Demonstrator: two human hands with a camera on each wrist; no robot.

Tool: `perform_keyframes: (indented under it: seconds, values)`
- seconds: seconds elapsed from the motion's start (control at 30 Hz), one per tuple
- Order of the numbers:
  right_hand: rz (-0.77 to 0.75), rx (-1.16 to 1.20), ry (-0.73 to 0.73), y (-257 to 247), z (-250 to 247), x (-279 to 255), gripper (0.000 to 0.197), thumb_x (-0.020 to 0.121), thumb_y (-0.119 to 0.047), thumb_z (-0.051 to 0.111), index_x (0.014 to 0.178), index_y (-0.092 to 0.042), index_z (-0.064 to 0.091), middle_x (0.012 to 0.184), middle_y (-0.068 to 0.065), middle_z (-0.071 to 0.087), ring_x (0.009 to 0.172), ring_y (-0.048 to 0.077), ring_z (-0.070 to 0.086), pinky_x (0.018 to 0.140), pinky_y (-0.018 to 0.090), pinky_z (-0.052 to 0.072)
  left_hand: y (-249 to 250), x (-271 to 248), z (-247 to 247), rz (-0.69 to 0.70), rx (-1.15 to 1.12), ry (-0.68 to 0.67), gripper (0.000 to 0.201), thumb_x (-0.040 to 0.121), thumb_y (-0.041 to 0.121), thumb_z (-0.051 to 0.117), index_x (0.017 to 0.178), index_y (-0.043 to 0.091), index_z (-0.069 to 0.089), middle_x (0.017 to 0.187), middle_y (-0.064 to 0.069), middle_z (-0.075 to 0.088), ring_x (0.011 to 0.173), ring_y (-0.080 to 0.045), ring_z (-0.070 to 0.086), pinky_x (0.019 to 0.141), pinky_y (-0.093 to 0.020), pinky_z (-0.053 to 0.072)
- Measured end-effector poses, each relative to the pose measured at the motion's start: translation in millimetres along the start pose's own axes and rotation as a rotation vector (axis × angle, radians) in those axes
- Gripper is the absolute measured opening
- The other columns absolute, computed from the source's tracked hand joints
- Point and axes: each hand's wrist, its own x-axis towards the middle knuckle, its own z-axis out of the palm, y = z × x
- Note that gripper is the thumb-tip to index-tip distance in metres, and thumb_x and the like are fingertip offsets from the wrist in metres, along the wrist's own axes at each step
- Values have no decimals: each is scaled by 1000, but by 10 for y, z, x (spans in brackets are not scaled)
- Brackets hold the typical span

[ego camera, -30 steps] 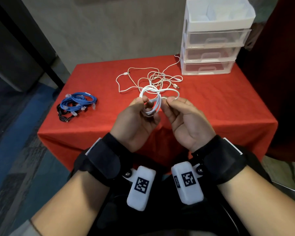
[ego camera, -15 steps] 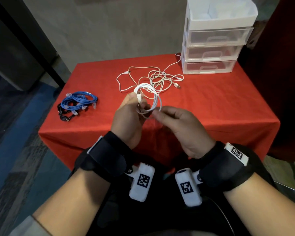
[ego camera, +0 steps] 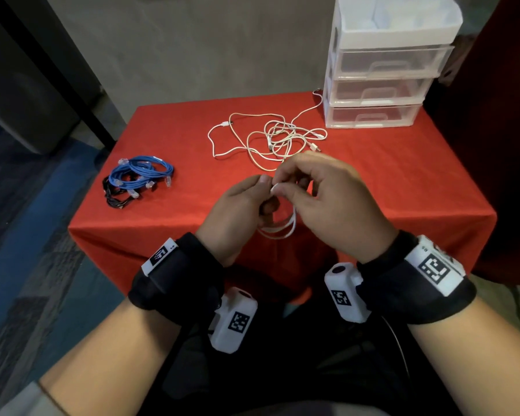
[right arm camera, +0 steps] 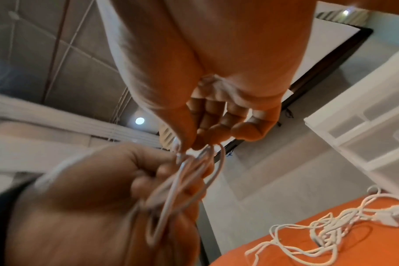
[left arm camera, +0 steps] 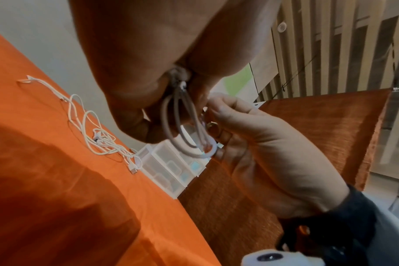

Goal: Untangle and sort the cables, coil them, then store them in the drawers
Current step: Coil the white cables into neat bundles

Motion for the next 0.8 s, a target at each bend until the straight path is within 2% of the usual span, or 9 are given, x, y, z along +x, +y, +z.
perform_keyframes:
  seconds: [0.1, 0.23, 0.33, 0.4, 0.47, 0.53, 0.6, 0.67, 0.8]
  values:
    - [87, 186, 51, -10, -111, 123, 4, 88, -7, 71, 88, -11, 70, 81, 0, 65, 73, 8, 56, 72, 22, 45, -13, -35, -20, -45, -6, -39, 28, 108, 22, 37, 99, 6, 58, 56, 7, 39, 49, -6, 30, 45, -17, 26]
    - [178, 310, 58, 34, -118, 170, 3, 89, -2, 68, 88, -5, 67, 80, 2, 57, 74, 10, 48, 73, 24, 43, 40, -78, 8, -17, -128, -84, 32, 109, 26, 37, 89, 9, 56, 59, 8, 40, 49, -4, 30, 43, -12, 30]
    - [208, 282, -27, 109, -86, 101, 4, 91, 1, 64, 90, -3, 66, 80, 9, 60, 73, 16, 49, 71, 26, 42, 45, -88, 0, 43, -124, -39, 34, 109, 25, 38, 89, 8, 58, 64, 4, 36, 50, -3, 32, 45, -12, 33]
    - [181, 201, -57, 153, -60, 45, 9, 94, -3, 63, 91, -8, 70, 83, 10, 67, 74, 17, 57, 73, 28, 46, 11, -94, -16, 75, -85, -8, 32, 109, 24, 38, 92, 6, 59, 67, 2, 33, 52, -4, 30, 48, -14, 32]
    - [177, 203, -74, 128, -40, -20, 10, 99, -16, 64, 93, -13, 72, 83, 5, 71, 78, 17, 63, 76, 31, 50, -15, -105, -25, 77, -59, 21, 33, 109, 25, 38, 85, 12, 56, 64, 5, 35, 53, -5, 31, 50, -17, 32]
    - [194, 226, -115, 80, -19, -88, 11, 93, -25, 74, 98, -15, 71, 86, 0, 72, 80, 16, 65, 75, 28, 53, -20, -103, -27, 57, -41, 48, 33, 109, 28, 39, 90, 11, 59, 63, 3, 46, 56, -8, 43, 55, -19, 38]
    - [189, 168, -128, 82, 17, -143, 24, 85, -18, 82, 105, -17, 70, 90, -6, 72, 81, 10, 67, 75, 24, 54, -21, -99, -11, 33, -55, 73, 32, 109, 31, 40, 96, 9, 60, 65, -3, 50, 59, -13, 48, 59, -20, 43]
    - [183, 177, -90, 93, 52, -153, 23, 85, -7, 78, 106, -15, 70, 88, -4, 72, 79, 10, 68, 74, 26, 55, -32, -91, 22, 60, -74, 79, 28, 108, 32, 41, 94, 12, 53, 59, 5, 41, 52, -8, 38, 52, -18, 38]
    - [277, 449, -37, 53, 48, -145, 17, 91, 4, 69, 106, -5, 69, 91, 17, 73, 79, 14, 64, 75, 26, 50, -91, -51, -15, 251, 174, 102, 23, 108, 26, 44, 97, 8, 53, 59, 6, 45, 52, -9, 39, 52, -21, 38]
